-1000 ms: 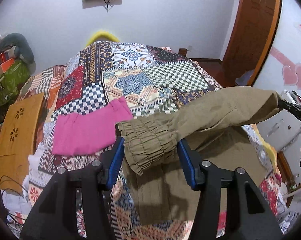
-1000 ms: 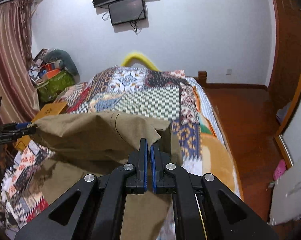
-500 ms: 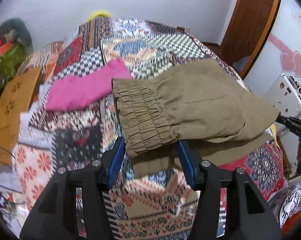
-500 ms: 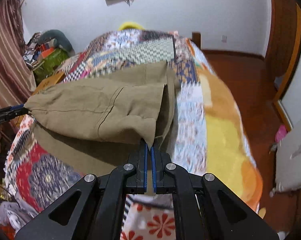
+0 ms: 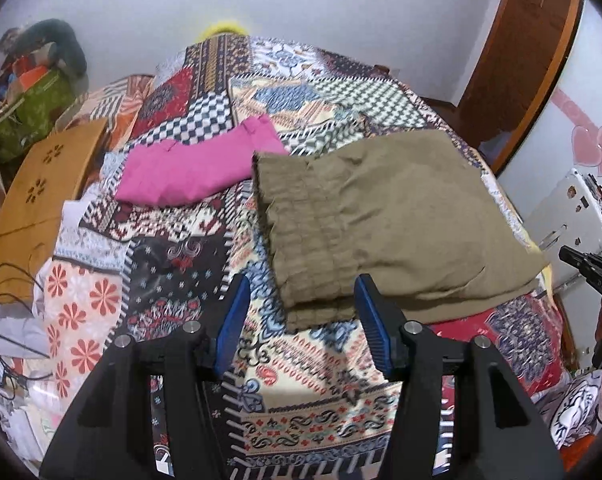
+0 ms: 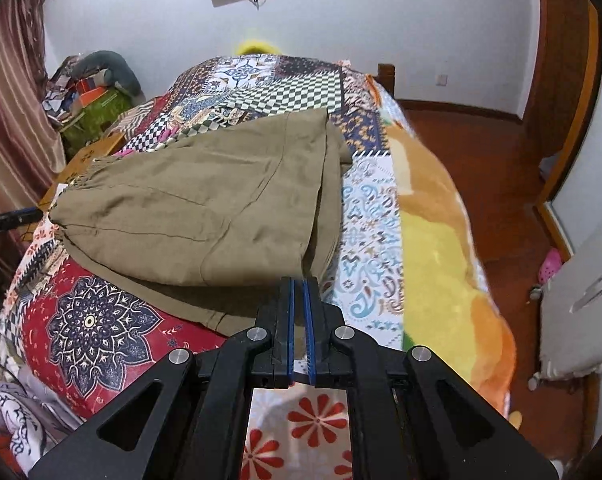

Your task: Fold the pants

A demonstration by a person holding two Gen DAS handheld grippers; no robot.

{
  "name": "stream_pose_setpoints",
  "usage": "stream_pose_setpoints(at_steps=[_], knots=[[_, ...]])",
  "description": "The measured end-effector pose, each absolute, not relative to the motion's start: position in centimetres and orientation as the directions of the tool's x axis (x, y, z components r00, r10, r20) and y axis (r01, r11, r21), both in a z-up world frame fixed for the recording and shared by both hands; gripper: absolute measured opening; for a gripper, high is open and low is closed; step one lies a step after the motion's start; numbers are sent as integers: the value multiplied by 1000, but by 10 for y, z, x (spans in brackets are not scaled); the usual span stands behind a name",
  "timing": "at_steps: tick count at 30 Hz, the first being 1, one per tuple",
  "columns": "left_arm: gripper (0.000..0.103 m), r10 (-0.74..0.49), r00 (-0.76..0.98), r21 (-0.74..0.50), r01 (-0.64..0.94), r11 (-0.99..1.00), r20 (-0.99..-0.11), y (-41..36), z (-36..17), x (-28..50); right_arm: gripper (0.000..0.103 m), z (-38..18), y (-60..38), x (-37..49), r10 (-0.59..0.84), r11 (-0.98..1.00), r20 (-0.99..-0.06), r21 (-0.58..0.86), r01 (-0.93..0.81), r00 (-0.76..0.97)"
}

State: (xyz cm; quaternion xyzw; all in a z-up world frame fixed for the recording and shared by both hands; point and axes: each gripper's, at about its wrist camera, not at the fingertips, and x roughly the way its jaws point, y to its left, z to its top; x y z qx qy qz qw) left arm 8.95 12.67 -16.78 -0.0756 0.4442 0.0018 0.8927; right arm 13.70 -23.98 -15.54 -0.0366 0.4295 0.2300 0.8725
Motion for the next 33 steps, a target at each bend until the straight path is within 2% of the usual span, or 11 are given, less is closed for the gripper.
stream_pose_setpoints(at_steps=[4,7,9,11,12,19,26,33], knots=[[67,-78,623,-132,-40,990,-778,112,-162,99,5,-142,-242,135,370,894,-749,126,-429,550],[68,-85,611,-121,-18,992,-787,100,-167,110,6,-138,-235,142,396,883,-744,147,-446,539],[68,-79,599,-98,0,995,-797,90,-175,118,9,-140,-228,146,410,875,-744,158,-457,528],[68,-83,584,-93,14,996,-807,82,-185,122,23,-150,-217,152,427,864,-753,175,-473,500],[68,-84,577,-89,20,996,-812,80,-189,123,25,-155,-213,154,427,863,-760,179,-473,490],[68,-89,548,-97,14,995,-832,76,-215,119,26,-206,-196,160,398,851,-847,198,-486,351],[69,-39,568,-36,17,999,-822,67,-224,111,25,-214,-212,151,410,854,-852,232,-466,326],[69,-93,582,-136,-30,990,-808,90,-197,115,26,-202,-213,154,391,847,-862,198,-494,323]])
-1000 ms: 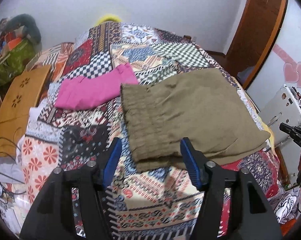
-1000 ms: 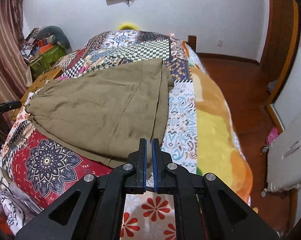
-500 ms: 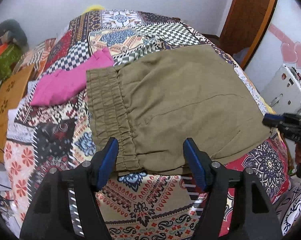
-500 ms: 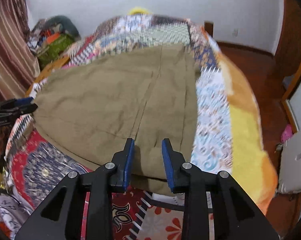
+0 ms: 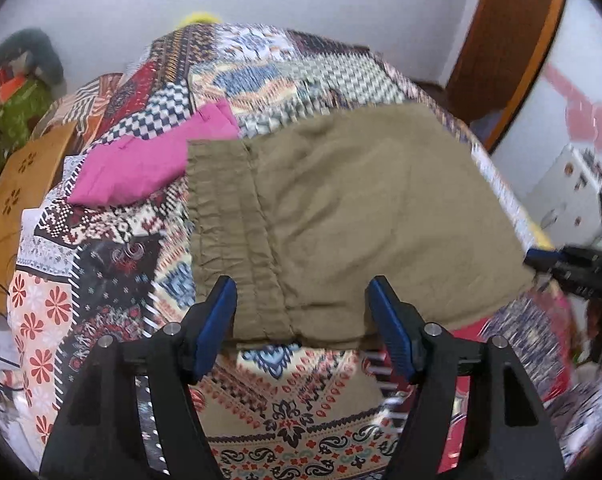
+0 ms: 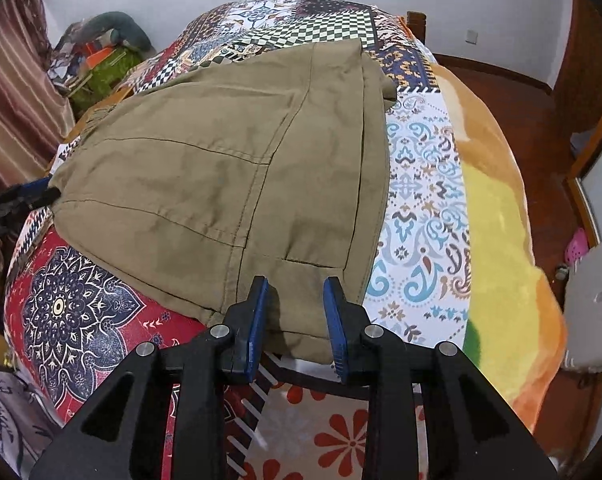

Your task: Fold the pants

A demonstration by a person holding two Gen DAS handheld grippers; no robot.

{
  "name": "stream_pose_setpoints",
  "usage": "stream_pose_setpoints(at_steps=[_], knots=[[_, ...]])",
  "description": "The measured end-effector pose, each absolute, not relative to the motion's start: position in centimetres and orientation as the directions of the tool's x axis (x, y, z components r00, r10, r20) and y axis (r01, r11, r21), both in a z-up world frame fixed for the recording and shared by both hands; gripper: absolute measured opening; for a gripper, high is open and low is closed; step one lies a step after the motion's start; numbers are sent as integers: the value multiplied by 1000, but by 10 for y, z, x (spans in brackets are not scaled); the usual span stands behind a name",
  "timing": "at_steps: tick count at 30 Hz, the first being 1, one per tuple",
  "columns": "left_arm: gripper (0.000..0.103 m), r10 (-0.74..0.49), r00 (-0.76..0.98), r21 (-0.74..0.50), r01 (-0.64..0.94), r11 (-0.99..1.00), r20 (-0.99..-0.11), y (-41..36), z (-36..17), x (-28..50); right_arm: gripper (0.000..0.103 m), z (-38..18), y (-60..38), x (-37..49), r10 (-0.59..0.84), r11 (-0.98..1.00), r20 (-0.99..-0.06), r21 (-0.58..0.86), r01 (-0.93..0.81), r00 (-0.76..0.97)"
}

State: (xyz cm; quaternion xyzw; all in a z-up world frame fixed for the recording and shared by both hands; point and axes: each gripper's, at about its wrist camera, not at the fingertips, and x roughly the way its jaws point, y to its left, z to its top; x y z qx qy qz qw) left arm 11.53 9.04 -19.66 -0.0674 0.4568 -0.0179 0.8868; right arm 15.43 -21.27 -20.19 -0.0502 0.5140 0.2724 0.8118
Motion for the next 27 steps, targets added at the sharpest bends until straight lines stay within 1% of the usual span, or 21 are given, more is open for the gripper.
stream_pose_setpoints(at_steps=[2,5,8,11,15,18,21,27], knots=[[69,-81,613,-141,-50,989,-786,99,-182,118,26,-196,-212,164,383,849,-859,184,-495,338],[69,-35,655,-117,-82,990,-755,113,-162,127,27,-180,-214,179,392,853,-838,176,-492,380],[69,10,669,-87,-111,990,-743,124,-152,143,33,-166,-214,196,401,858,-809,168,-486,429],[69,32,670,-80,-136,988,-741,134,-151,160,33,-153,-210,216,406,862,-784,157,-483,470],[69,46,646,-79,-163,983,-762,147,-164,189,33,-145,-203,242,404,865,-762,137,-483,506],[69,19,620,-110,-169,979,-784,153,-178,210,34,-146,-195,261,400,866,-756,126,-484,519],[69,14,601,-115,-177,978,-799,157,-190,229,35,-153,-186,284,395,866,-760,120,-486,516],[69,13,553,-97,-169,981,-833,160,-212,256,35,-174,-167,328,387,868,-778,127,-480,495]])
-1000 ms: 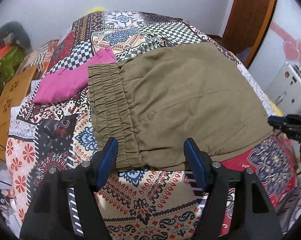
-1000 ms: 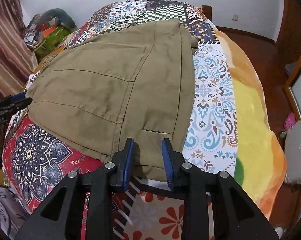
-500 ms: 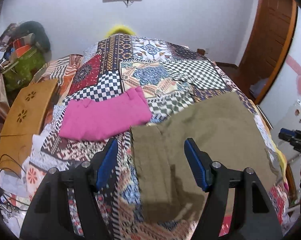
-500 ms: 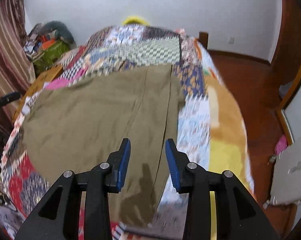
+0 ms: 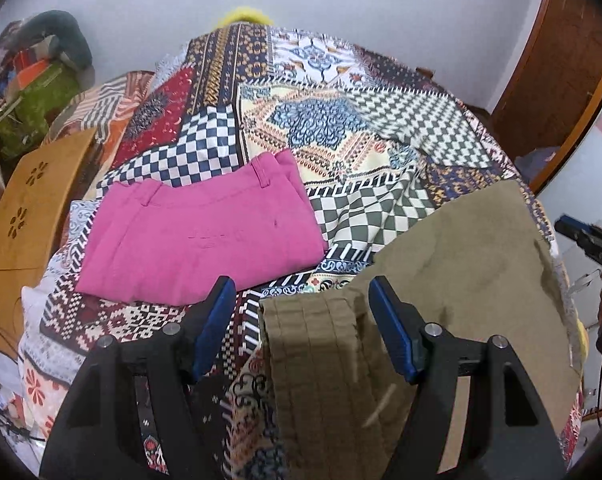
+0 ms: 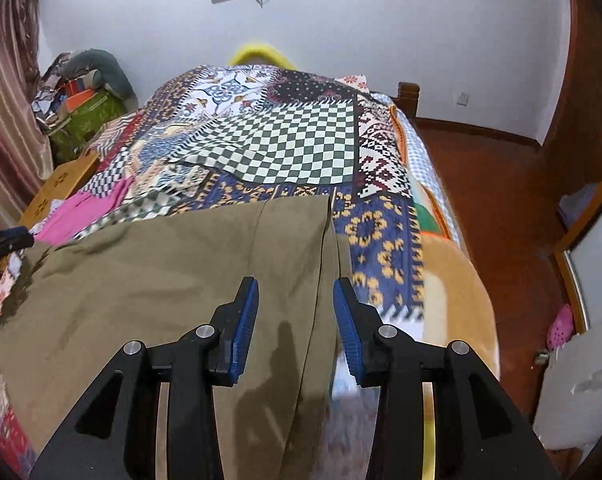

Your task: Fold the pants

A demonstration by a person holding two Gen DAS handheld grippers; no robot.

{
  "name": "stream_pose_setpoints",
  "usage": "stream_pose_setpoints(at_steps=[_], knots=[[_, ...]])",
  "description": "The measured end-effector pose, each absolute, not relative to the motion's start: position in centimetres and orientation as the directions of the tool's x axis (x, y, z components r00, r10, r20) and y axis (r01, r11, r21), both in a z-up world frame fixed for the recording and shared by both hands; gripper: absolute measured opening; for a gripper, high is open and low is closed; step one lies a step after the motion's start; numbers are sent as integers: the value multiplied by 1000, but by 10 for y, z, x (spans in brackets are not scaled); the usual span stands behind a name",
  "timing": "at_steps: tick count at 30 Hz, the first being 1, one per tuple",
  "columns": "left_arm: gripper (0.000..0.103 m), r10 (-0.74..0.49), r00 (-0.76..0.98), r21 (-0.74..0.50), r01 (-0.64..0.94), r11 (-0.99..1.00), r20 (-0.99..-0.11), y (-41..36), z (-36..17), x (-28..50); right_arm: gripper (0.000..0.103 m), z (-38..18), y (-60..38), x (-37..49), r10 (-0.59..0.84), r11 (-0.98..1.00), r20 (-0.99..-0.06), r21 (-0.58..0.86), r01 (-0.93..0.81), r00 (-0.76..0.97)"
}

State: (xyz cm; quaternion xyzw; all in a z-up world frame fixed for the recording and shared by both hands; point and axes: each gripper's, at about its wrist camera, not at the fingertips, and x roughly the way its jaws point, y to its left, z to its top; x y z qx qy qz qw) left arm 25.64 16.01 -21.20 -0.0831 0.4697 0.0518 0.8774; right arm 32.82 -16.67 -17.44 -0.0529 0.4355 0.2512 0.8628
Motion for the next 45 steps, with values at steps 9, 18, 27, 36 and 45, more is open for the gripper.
stream_pose_setpoints(at_steps=[9,18,27,36,45], knots=[[74,-7,522,-99,-148,984,-853,155,-232,274,36,-202,-141,376,391,861,-798,140,-490,459],[76,18,513,-98,-198,975,-858,162,-249,279,16,-220,-137,392,437,837,-806,201,-508,400],[76,135,558,47,-170,984,-819,150,-243,274,6,-218,-127,385,347,843,-790,27,-538,505],[76,114,541,22,-173,985,-833,152,-228,271,13,-212,-135,394,323,864,-823,55,-501,468],[77,-22,605,-62,-45,997,-796,120,-189,246,44,-161,-107,341,489,764,-770,151,-628,410]])
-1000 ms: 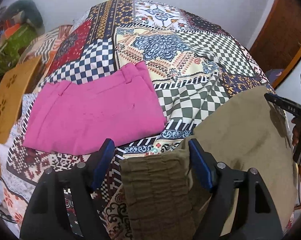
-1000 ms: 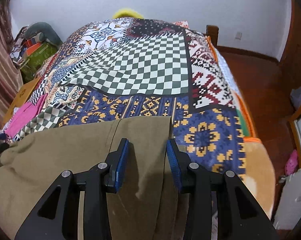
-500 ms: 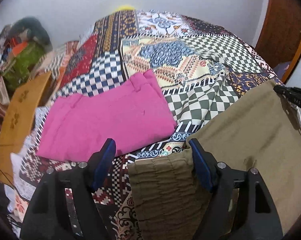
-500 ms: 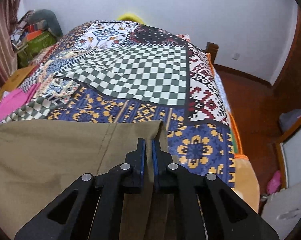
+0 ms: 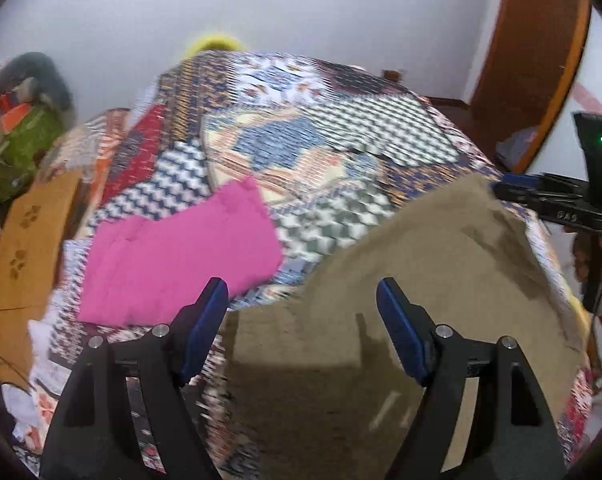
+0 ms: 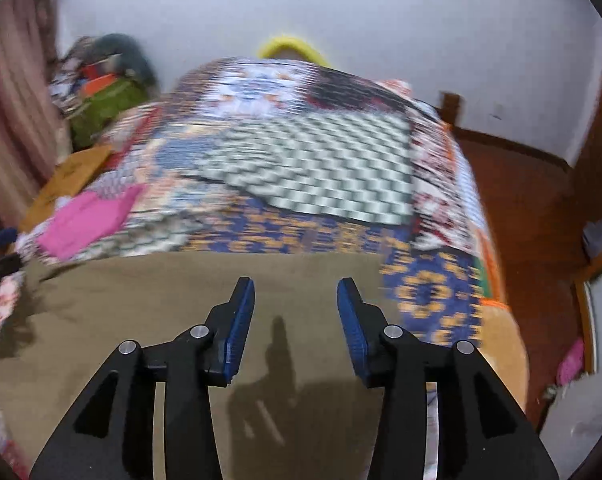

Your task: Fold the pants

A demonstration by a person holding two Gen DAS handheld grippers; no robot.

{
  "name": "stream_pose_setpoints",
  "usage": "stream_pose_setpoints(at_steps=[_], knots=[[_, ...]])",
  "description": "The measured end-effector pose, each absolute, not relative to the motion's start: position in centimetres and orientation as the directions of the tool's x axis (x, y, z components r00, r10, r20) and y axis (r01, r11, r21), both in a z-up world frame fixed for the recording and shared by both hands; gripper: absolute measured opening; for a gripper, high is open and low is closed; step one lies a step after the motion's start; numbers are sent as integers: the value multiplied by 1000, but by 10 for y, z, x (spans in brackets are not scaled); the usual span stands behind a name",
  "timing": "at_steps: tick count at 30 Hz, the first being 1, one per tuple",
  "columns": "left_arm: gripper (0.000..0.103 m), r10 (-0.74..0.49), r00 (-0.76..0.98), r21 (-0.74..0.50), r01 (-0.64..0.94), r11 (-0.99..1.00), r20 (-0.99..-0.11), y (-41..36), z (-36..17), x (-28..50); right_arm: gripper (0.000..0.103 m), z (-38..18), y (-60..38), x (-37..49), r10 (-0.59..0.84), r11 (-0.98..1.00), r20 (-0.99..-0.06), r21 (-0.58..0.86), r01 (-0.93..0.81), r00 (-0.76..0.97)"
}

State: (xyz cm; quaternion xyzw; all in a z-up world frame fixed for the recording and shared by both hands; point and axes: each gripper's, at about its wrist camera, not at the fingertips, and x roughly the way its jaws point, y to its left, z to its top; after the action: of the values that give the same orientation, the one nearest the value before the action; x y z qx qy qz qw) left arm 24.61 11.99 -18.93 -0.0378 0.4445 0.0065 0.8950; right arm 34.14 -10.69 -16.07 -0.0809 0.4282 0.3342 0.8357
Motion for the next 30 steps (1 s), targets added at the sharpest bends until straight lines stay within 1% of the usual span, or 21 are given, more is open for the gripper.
stream_pose_setpoints(at_steps=[1,2,5,10,12,15,18,21,25,30], knots=[[77,-38,594,-75,-37,996,-804,116,-194,246,49,-159,-95,333,517,736,-767,173,-654,379],[77,-52,583,-87,-31,996,-811,113,-198,246,52,-159,-85,326,538,717,-763,189,-671,359],[77,-96,532,-125,-19,992,-842,107,-218,247,53,-171,-56,305,575,662,-767,233,-712,284],[77,-51,513,-60,0,998,-857,100,-236,240,53,-213,-30,279,522,609,-843,260,-750,131],[80,-24,515,-27,2,1000,-857,100,-239,235,53,-215,-36,265,503,592,-851,213,-777,150],[83,-13,516,-23,-13,1000,-857,105,-243,227,53,-210,-56,257,506,597,-852,235,-767,133],[83,-32,517,-63,-42,997,-855,115,-243,215,53,-208,-79,249,501,625,-854,244,-742,141],[84,-85,520,-133,-56,990,-850,123,-243,201,53,-207,-109,236,494,668,-852,246,-702,171],[84,-98,513,-160,-78,984,-853,124,-242,190,53,-207,-143,225,466,734,-859,242,-634,211],[83,-13,527,-81,-106,991,-850,117,-227,179,53,-213,-172,210,435,783,-872,242,-573,226]])
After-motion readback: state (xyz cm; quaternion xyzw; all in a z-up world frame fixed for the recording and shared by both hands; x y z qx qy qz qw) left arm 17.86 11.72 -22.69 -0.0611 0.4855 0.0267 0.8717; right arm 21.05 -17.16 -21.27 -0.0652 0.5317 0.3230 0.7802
